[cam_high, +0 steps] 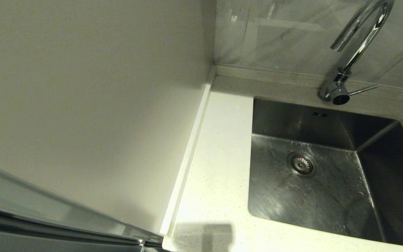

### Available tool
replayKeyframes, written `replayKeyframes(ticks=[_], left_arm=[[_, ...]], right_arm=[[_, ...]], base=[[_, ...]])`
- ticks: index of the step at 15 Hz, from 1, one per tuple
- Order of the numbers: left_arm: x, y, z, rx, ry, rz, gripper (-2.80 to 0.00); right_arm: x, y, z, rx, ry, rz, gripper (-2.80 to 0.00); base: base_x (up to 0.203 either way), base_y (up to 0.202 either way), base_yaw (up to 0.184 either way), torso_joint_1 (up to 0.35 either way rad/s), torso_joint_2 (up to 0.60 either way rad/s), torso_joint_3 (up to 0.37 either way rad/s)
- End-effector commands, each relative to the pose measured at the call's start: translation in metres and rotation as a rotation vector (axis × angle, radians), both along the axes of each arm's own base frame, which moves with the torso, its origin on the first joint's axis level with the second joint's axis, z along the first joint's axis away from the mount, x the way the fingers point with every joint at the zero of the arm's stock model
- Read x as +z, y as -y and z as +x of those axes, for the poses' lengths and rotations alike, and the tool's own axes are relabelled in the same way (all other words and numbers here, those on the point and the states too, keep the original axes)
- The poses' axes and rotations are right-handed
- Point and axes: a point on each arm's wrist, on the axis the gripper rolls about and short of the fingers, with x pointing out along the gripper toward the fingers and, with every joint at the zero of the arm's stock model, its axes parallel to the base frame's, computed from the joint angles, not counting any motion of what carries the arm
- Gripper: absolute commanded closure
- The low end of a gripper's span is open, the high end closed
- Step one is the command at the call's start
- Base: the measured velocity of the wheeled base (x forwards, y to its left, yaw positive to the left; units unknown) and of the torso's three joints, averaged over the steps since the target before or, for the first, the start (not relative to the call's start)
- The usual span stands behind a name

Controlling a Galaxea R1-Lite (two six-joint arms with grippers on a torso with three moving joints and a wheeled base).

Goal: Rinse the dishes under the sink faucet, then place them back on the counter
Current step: Put a bowl into the sink

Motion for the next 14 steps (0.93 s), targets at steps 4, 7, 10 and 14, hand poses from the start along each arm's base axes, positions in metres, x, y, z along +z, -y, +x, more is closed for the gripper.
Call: replayKeyframes(ticks=[4,7,10,14], left_arm=[[0.000,0.000,0.000,0.000,0.003,-0.001,0.00],[0.000,0.000,0.000,-0.001,0.003,-0.001,0.00],[0.000,0.000,0.000,0.002,0.003,-0.001,0.00],[0.000,0.000,0.000,0.001,0.003,-0.001,0.00]], right_arm=[[-0.017,-0.022,0.043,0.074,0.034,-0.181,-2.80],[-0.020,-0.019,0.054,0.030,0.006,-0.200,-2.80],[-0.010,-0.008,0.063,-0.071,0.036,-0.140,-2.80],[-0.011,0.001,0.080,-0.140,0.007,-0.048,-2.80]], base=[[0.000,0.000,0.000,0.000,0.00,0.000],[0.000,0.000,0.000,0.000,0.00,0.000],[0.000,0.000,0.000,0.000,0.00,0.000],[0.000,0.000,0.000,0.000,0.00,0.000]])
